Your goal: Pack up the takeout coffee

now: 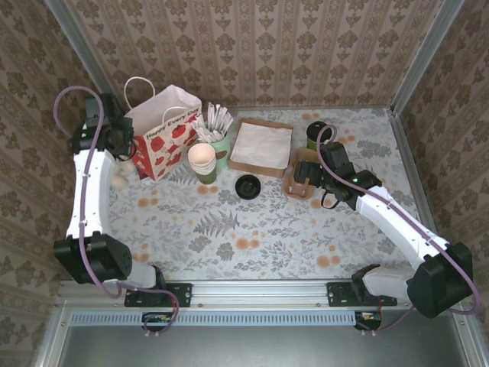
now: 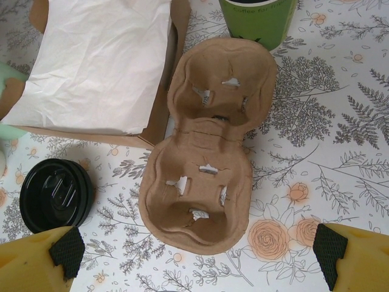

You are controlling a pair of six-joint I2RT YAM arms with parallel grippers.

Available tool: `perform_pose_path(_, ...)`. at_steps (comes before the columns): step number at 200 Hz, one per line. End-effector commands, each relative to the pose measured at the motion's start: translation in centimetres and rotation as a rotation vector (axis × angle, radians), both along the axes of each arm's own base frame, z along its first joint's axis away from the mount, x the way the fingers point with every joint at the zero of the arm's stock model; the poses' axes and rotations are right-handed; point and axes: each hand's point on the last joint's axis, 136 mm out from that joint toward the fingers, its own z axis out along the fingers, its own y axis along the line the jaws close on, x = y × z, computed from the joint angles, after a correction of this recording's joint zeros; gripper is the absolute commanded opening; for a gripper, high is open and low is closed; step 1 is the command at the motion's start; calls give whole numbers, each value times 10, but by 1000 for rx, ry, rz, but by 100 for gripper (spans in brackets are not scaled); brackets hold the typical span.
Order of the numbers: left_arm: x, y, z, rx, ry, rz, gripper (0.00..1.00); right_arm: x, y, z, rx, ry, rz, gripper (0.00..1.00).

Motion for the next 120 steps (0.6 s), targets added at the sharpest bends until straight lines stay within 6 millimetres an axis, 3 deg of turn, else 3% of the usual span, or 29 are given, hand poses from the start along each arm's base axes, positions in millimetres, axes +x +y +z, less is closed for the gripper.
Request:
perform_pose_path(1,-31,13,-7,20,52,30,4,2,2,-6,1,2,-11,100)
perform_pose_path(43,-90,36,-15,84,145,59,3,10,8,-6,-4,20,14,100)
perform_pose_path(82,-145,21,-26,85,299,-56,3,2,21,-15,23,91,90,100)
perform_pose_path(120,-190,4,-37,54,427,-167,2,-15,15,-29,-5,161,104,100)
